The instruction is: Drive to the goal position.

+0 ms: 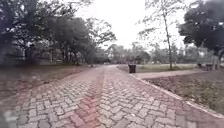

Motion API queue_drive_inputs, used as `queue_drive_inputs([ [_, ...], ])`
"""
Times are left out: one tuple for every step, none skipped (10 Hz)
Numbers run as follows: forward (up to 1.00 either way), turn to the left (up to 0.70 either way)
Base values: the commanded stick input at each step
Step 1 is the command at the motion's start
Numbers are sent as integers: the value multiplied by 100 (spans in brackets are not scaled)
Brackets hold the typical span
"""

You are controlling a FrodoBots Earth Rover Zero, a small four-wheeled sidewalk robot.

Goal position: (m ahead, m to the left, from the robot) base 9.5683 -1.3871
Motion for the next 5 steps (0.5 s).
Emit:
queue_drive_inputs([
  [70, 0],
  [70, 0],
  [70, 0],
  [70, 0],
  [70, 0],
])
